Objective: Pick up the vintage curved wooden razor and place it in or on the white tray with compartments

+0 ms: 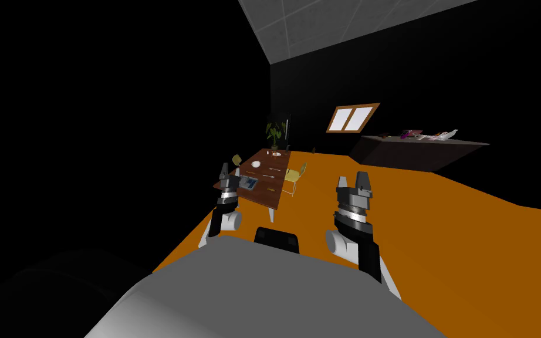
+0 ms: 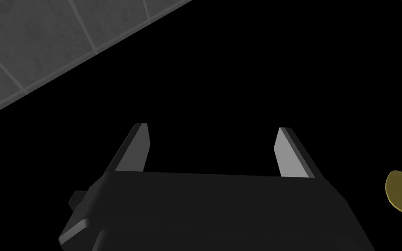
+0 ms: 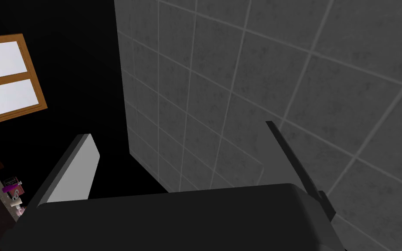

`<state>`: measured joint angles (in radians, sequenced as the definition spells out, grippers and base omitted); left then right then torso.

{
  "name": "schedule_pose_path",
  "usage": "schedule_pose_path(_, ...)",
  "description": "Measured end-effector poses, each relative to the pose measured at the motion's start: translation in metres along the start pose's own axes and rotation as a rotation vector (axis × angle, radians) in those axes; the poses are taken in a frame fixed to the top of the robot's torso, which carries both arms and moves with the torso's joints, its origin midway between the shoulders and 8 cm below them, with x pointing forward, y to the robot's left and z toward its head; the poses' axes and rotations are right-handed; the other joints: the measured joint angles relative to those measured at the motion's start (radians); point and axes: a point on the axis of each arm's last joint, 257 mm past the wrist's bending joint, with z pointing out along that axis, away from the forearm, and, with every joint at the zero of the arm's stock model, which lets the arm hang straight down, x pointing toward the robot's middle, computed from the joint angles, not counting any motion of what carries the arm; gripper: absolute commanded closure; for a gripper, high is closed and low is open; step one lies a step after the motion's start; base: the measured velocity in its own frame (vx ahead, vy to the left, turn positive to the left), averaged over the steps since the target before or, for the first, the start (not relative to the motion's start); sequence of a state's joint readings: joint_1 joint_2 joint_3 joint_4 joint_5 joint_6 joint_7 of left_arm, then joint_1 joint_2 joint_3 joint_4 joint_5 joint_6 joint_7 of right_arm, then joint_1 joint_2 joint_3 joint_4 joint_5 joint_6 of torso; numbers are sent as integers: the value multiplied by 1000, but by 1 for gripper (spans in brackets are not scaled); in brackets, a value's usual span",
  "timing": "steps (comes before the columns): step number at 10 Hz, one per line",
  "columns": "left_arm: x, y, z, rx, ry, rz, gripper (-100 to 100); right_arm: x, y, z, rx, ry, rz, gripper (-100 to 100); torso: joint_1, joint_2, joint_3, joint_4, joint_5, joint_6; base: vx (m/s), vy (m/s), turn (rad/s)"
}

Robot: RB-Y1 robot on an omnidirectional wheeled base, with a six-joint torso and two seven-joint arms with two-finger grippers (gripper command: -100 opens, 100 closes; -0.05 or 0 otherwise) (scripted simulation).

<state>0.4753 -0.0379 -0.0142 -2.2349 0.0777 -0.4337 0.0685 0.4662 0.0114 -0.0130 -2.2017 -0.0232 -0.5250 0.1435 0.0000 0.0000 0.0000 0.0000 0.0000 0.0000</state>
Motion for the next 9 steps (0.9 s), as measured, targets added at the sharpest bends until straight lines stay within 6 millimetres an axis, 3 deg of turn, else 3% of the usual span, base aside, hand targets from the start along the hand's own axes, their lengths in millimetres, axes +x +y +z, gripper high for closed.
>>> schedule_pose_path(4,-3,27,1,-87,82,75,-100,0,0,0,0,0,0,0,-4,2,1,0,-1,0,-31,-55,-50)
schedule_pose_path(9,-37,75,5,-233,98,169,-100,0,0,0,0,0,0,0,-5,3,2,1,-1,0,-41,-65,-52)
